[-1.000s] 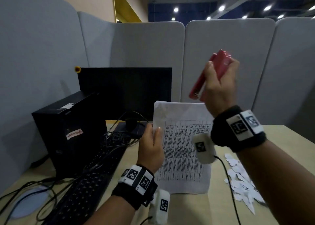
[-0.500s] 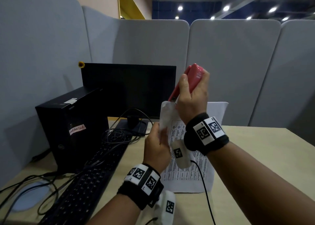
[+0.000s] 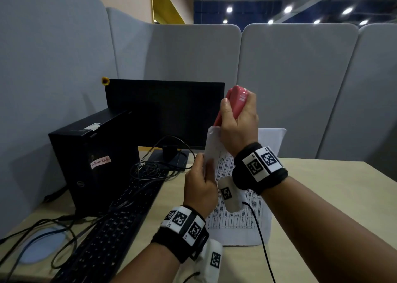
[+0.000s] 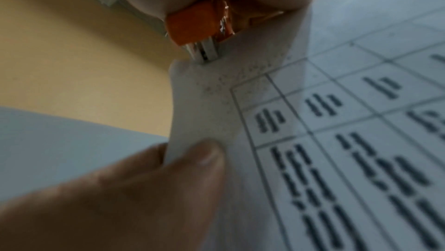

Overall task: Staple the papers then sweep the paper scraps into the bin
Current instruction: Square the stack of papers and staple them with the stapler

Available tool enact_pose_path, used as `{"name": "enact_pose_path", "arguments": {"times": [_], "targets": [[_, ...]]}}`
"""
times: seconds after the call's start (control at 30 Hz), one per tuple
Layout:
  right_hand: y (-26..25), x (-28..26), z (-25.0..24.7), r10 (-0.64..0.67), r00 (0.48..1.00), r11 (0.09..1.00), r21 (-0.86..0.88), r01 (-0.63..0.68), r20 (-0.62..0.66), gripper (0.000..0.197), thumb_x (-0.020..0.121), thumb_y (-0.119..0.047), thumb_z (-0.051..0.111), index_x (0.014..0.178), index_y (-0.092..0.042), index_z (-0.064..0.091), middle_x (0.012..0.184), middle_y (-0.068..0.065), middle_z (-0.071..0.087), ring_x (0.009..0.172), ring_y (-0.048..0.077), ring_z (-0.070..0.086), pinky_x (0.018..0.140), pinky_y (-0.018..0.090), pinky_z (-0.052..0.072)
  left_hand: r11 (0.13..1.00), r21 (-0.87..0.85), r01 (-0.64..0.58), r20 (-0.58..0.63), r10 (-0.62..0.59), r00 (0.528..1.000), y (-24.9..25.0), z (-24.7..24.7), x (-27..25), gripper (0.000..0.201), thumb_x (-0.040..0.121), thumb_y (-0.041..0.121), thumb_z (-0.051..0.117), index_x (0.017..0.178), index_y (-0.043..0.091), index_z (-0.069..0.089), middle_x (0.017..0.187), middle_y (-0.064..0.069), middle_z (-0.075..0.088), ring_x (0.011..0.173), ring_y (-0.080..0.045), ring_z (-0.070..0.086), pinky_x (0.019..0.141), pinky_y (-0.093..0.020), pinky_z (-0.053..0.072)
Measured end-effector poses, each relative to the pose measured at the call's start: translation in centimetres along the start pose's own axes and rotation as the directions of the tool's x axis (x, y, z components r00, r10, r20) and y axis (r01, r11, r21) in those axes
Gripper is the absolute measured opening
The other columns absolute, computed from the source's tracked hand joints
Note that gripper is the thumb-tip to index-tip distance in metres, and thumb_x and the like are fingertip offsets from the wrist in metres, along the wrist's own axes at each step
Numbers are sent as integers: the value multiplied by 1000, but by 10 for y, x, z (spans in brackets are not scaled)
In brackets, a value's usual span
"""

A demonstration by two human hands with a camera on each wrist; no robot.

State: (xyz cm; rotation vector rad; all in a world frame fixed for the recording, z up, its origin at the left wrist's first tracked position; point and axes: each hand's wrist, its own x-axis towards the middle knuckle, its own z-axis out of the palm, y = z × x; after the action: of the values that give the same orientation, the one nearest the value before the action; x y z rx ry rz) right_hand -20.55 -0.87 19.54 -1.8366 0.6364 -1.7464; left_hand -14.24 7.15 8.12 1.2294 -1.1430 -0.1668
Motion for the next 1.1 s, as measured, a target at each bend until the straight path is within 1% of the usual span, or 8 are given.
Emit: {"name": "enact_pose_path", "arguments": {"times": [0.13, 0.3, 0.5, 0.63, 0.77, 0.97, 1.03, 1.1], "targets": [[-2, -4, 2, -28, 1000, 999, -39, 28, -7, 31, 94, -34, 55, 116, -16, 46, 71, -12, 53, 61, -6, 59, 50, 13, 48, 1000, -19, 14, 4, -14, 1000, 1, 2, 1, 22, 102, 32, 43, 101, 14, 55, 84, -14, 63, 75, -35, 57, 68, -50, 48], [-3, -2, 6, -43, 999, 996, -78, 42, -18, 35, 91, -45, 56, 101, -11, 53, 69, -12, 52, 57, 7, 55, 57, 30, 52, 998, -39, 52, 6, -52, 999, -2, 3, 0, 18, 102, 30, 45, 108, 16, 56, 96, -12, 67, 89, -32, 63, 79, -50, 51], [1, 1, 8, -63, 998, 990, -127, 61, -15, 44, 88, -53, 53, 81, -9, 55, 61, -9, 52, 53, 7, 50, 53, 21, 43, 997, -53, 58, 2, -58, 998, -2, 4, 1, 13, 101, 31, 46, 98, 40, 54, 101, -10, 68, 83, -15, 61, 80, -42, 52], [4, 2, 7, -63, 998, 990, -127, 64, 12, 44, 88, -52, 53, 79, -9, 54, 62, -7, 51, 52, 7, 48, 49, 12, 37, 998, -49, 50, 5, -50, 999, -4, 4, 0, 11, 103, 25, 46, 105, 25, 57, 100, -10, 69, 90, -25, 64, 78, -36, 52], [6, 3, 8, -65, 997, 988, -140, 70, 43, 42, 89, -51, 54, 77, -11, 52, 60, -8, 49, 51, 7, 47, 48, 12, 37, 998, -41, 50, 8, -49, 999, -6, 5, 0, 16, 103, 23, 46, 111, 17, 58, 100, -2, 70, 90, -15, 66, 80, -30, 53], [6, 1, 8, -106, 990, 986, -116, 116, 92, 42, 89, -51, 53, 79, -11, 52, 62, -7, 51, 53, 7, 49, 50, 11, 40, 999, -4, 33, -13, -33, 999, -9, 2, -1, 16, 103, 23, 46, 109, 16, 58, 97, -4, 69, 88, -22, 65, 79, -41, 52], [5, 4, 6, -87, 989, 994, -61, 95, 121, 44, 88, -55, 51, 86, -11, 55, 68, -4, 55, 59, 13, 56, 59, 19, 50, 1000, 23, 3, -5, -2, 1000, -9, -1, 1, 16, 103, 24, 44, 104, 14, 57, 88, -6, 67, 79, -21, 63, 73, -44, 51], [5, 10, 2, -22, 994, 999, 52, 17, 111, 41, 86, -59, 49, 89, -19, 57, 76, 1, 61, 71, 23, 63, 70, 44, 58, 998, 50, -34, 0, 34, 999, -7, -3, 2, 19, 104, 23, 44, 97, 11, 55, 77, -12, 61, 63, -19, 54, 63, -47, 48]]}}
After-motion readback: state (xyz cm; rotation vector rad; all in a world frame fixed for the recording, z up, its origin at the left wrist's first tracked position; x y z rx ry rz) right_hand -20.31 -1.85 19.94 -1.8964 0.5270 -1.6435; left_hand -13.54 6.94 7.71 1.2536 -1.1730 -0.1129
